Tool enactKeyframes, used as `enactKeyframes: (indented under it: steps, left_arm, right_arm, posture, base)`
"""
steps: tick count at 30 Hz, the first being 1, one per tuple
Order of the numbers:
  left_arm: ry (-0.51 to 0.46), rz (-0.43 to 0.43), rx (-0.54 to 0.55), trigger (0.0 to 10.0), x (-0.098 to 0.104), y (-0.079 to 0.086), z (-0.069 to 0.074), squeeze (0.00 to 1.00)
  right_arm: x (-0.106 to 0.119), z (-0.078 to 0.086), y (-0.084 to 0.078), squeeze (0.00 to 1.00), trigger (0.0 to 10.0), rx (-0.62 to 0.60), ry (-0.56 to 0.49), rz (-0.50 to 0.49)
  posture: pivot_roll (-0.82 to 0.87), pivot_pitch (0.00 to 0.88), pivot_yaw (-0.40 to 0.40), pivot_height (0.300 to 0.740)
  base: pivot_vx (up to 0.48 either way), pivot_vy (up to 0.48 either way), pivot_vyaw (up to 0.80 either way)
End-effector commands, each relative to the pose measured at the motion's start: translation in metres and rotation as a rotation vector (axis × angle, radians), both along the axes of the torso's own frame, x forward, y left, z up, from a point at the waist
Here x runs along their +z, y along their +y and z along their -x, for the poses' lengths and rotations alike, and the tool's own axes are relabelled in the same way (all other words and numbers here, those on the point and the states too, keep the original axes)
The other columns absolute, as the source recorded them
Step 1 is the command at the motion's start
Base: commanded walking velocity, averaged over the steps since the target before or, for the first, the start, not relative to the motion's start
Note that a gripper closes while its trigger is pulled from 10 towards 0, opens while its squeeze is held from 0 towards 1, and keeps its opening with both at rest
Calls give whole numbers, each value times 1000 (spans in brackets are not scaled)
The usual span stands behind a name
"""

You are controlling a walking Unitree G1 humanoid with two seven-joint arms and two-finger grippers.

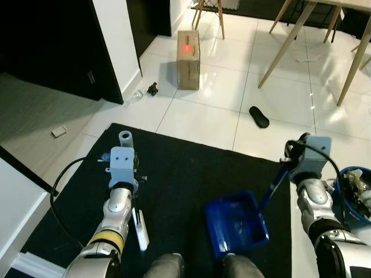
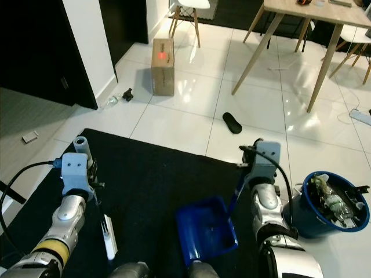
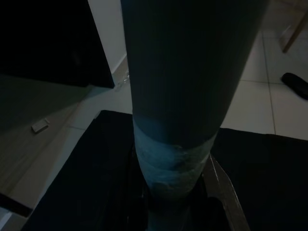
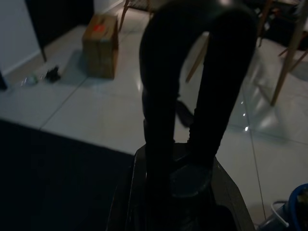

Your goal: Sweep floor

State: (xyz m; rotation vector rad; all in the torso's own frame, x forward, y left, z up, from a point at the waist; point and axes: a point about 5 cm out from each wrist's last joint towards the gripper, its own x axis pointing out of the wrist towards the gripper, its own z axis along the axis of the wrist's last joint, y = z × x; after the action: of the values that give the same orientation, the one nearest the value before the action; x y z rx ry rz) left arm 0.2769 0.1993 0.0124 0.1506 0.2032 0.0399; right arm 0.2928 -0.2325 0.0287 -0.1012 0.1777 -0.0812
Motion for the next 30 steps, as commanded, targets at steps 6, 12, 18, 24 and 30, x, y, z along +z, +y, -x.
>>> enactKeyframes:
  steps: [6, 12, 18, 24, 30]
  left_arm:
    - [6, -7, -24, 10000, 5, -5, -7, 0]
    - [33, 23, -36, 10000, 3, -3, -6, 0]
    - [74, 57, -27, 10000, -2, 0, -3, 0]
    - [110, 55, -38, 10000, -6, -1, -1, 0]
    - [91, 36, -72, 10000, -3, -4, -2, 0]
  right_arm:
    - [7, -6, 2, 0, 10000, 19, -23, 26]
    - [10, -7, -3, 0, 10000, 2, -37, 27]
    - [15, -8, -11, 0, 10000, -33, -49, 51]
    - [20, -11, -17, 0, 10000, -52, -58, 66]
    - [23, -13, -19, 0, 10000, -59, -65, 72]
  posture:
    - [79, 0, -28, 740]
    - [81, 0, -30, 740]
    - [83, 0, -33, 740]
    - [85, 5, -35, 740]
    - [87, 10, -30, 740]
  base:
    - [0, 0, 800]
    - [0, 0, 800]
    - [0, 0, 800]
    - [0, 0, 800]
    - [0, 0, 800]
